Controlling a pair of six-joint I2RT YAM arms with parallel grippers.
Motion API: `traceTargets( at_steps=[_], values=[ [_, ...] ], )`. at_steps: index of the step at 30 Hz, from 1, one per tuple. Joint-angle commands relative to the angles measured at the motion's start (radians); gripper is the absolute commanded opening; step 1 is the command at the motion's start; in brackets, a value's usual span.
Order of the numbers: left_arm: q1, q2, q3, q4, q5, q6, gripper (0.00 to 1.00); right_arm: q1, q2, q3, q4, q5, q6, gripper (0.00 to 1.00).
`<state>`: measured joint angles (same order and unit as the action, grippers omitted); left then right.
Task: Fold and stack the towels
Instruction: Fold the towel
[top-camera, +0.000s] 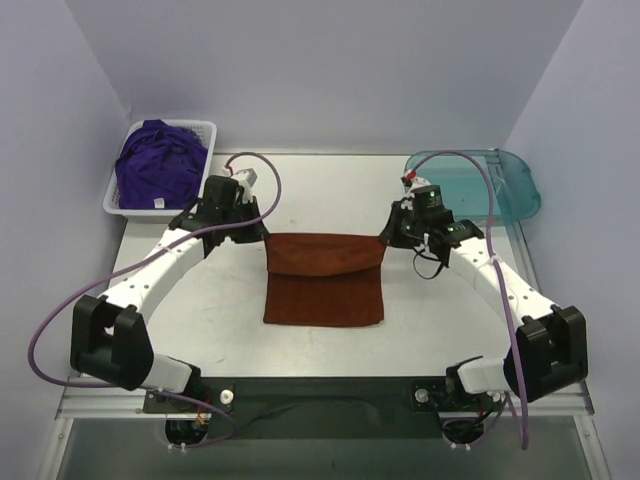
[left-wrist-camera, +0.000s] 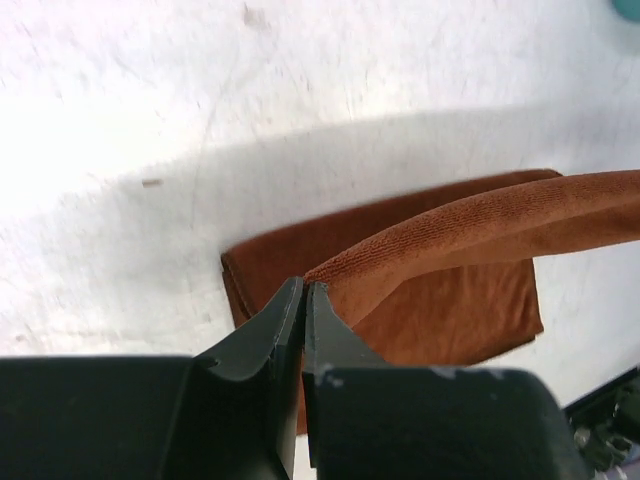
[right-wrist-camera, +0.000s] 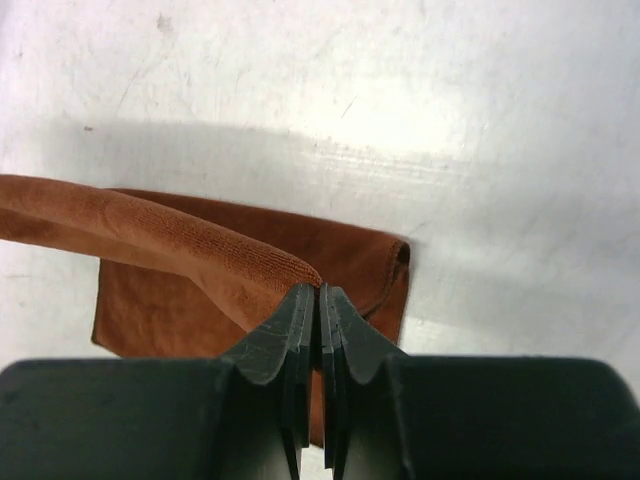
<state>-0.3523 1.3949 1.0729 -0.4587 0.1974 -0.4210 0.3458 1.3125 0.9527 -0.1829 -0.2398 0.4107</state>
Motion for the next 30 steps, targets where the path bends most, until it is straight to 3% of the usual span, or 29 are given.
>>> traceTargets(
  at_steps=[1,14,21,30],
  values=[
    [0.021,0.065,0.099,0.015,-0.041,0.056,0.04,-0.011,0.074,0.098,-0.015,0.069,-0.084,0.0],
    [0.065,0.202,0.219,0.069,0.003,0.09,0.04,-0.037,0.18,0.164,0.054,0.073,-0.121,0.0],
    [0.065,0.109,0.116,0.046,0.02,0.083,0.04,-0.036,0.09,0.055,0.051,0.031,-0.07,0.0],
    [0.064,-0.042,-0.123,0.022,0.097,0.071,0.04,-0.031,-0.053,-0.15,0.049,-0.035,0.011,0.0]
  ],
)
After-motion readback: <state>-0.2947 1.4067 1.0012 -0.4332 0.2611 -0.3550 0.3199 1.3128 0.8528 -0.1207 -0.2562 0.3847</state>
